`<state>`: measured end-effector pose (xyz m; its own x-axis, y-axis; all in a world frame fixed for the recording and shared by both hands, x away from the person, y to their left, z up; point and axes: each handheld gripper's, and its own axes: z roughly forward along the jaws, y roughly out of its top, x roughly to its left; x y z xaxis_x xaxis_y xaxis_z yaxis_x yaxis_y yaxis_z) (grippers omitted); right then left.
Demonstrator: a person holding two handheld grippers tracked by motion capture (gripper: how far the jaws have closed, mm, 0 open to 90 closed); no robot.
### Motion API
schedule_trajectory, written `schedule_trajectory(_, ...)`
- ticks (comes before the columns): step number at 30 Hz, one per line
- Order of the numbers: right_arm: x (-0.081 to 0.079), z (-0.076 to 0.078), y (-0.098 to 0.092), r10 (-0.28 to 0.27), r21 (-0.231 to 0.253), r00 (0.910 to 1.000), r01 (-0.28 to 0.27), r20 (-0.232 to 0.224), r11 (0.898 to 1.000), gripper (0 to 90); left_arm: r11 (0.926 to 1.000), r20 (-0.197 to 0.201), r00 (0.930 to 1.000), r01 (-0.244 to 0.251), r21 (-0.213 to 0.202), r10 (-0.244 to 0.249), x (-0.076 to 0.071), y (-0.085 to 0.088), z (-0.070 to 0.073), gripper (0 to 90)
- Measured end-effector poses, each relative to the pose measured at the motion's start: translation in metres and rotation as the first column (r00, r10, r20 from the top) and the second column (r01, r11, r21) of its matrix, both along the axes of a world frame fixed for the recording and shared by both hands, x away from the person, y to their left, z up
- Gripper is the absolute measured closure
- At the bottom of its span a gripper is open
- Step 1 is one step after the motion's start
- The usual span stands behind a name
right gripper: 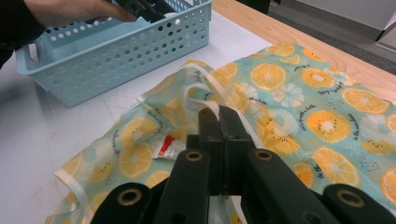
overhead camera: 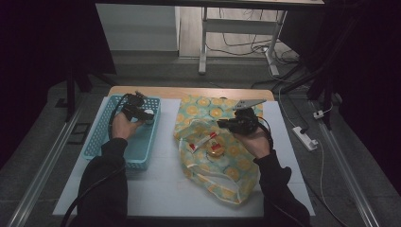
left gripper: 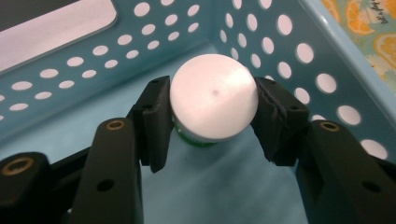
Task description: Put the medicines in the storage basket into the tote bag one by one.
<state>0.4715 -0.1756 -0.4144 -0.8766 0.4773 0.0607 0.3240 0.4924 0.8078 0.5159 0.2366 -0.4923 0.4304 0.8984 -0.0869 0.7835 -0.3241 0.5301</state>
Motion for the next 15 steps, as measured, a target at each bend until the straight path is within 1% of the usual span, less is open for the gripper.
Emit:
schedule_trajectory(2, 0.000, 0.000, 0.000, 0.000, 0.001, 1.0000, 0.000, 0.000, 1.000, 90.0, 0.9999, 0.002, 0.9999, -0.014, 0.010, 0.014, -0.001, 0.001, 0.002, 50.3)
schedule_trajectory(5, 0.000, 0.001, 0.000, 0.001, 0.001, 1.0000, -0.001, 0.000, 1.000, 90.0, 0.9997, 0.014, 0.9996, -0.026, -0.002, 0.026, -0.004, 0.003, 0.007, 50.4)
schedule_trajectory(7, 0.000, 0.001, 0.000, 0.000, 0.001, 1.0000, 0.000, -0.001, 1.000, 90.0, 0.9997, 0.027, 0.9993, -0.024, -0.006, 0.024, -0.006, 0.004, 0.012, 50.5)
schedule_trajectory(11, 0.000, 0.000, 0.000, 0.000, 0.001, 1.0000, 0.000, -0.003, 1.000, 90.0, 0.9999, 0.048, 0.9987, -0.015, -0.002, 0.015, -0.012, 0.006, 0.023, 50.5)
schedule_trajectory(15, 0.000, 0.000, 0.001, 0.003, 0.000, 1.0000, -0.003, -0.003, 1.000, 90.0, 0.9999, 0.063, 0.9979, -0.008, -0.010, 0.009, -0.018, 0.007, 0.034, 50.6)
